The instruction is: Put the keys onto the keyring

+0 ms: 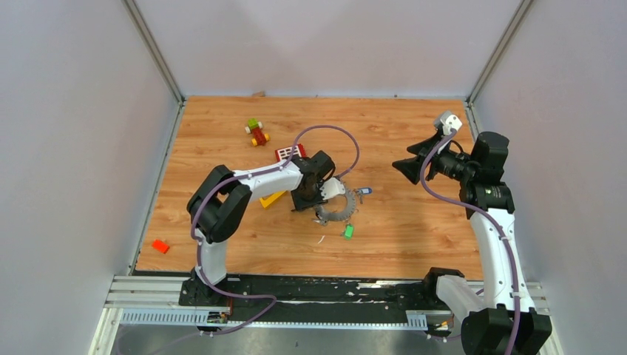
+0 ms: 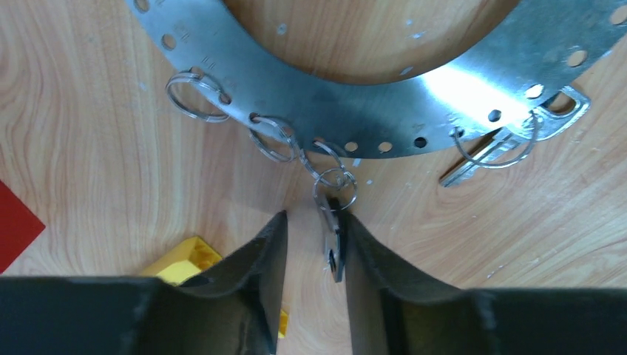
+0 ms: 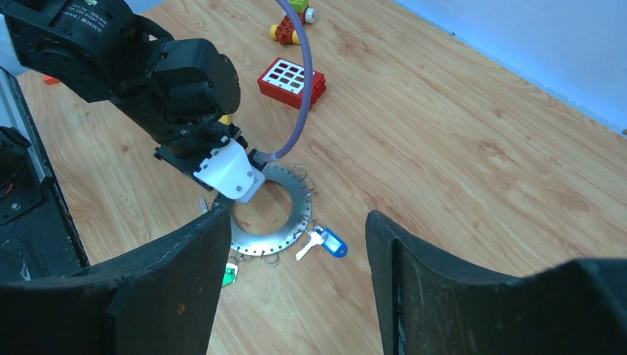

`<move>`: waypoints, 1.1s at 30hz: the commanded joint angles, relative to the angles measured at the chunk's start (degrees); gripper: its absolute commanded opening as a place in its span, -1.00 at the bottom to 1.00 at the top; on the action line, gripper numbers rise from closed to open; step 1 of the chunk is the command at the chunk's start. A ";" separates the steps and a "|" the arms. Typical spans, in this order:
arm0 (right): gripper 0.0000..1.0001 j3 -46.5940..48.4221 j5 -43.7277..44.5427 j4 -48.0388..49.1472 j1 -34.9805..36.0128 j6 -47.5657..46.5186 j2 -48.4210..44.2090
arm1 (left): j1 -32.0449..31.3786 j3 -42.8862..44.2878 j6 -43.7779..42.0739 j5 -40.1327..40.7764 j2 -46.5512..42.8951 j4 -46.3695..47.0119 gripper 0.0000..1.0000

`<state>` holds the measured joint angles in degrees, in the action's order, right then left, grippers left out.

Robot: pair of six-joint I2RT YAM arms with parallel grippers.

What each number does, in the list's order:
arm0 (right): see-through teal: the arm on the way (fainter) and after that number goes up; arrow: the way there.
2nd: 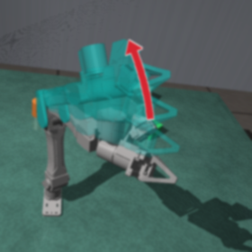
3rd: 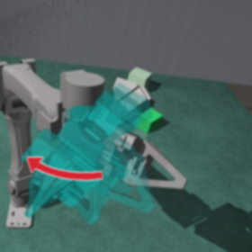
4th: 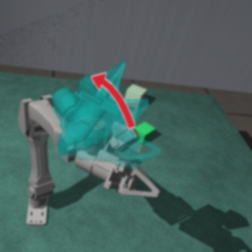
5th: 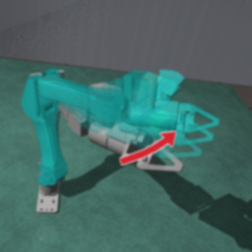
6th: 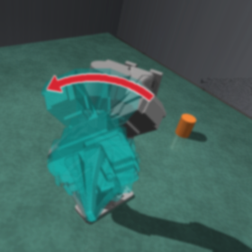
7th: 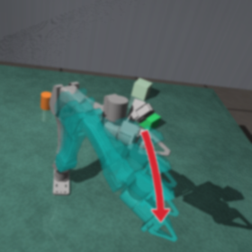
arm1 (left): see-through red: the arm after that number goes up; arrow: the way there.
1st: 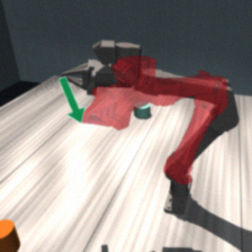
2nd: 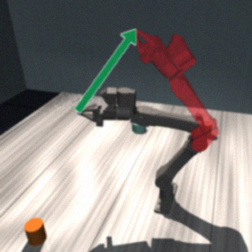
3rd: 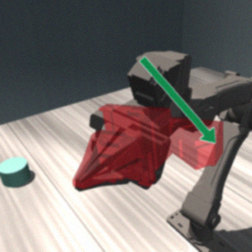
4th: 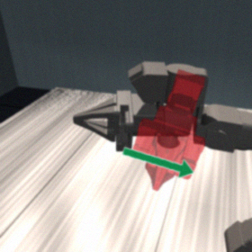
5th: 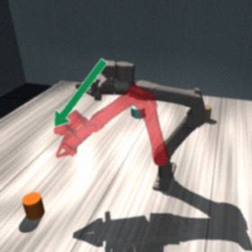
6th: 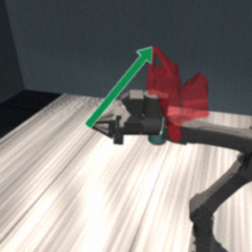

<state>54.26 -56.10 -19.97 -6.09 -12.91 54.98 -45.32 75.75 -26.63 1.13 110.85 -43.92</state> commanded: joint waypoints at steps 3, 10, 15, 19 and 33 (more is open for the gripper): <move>0.36 0.11 -0.48 1.40 -0.24 0.53 -0.86 | 0.03 -3.22 0.15 -1.24 -1.96 -0.33 0.22; 0.68 2.03 5.36 -0.83 -0.24 -0.19 -1.06 | 1.59 -7.11 0.46 -1.37 -14.93 2.63 0.80; 1.00 1.47 10.09 -0.11 -0.24 -2.07 -1.38 | 7.78 -11.99 2.10 -6.21 -27.23 9.60 1.00; 1.00 1.46 14.04 -1.11 -0.23 -4.99 -0.70 | 14.91 -16.42 3.93 -10.65 -36.47 16.42 1.00; 1.00 1.55 23.88 -5.10 -0.24 -3.74 -3.30 | 33.06 -33.95 18.40 -6.21 -61.88 42.60 1.00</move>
<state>54.70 -34.68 -25.06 -6.09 -18.15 54.35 -17.78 42.06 -15.35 -5.30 52.56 -10.09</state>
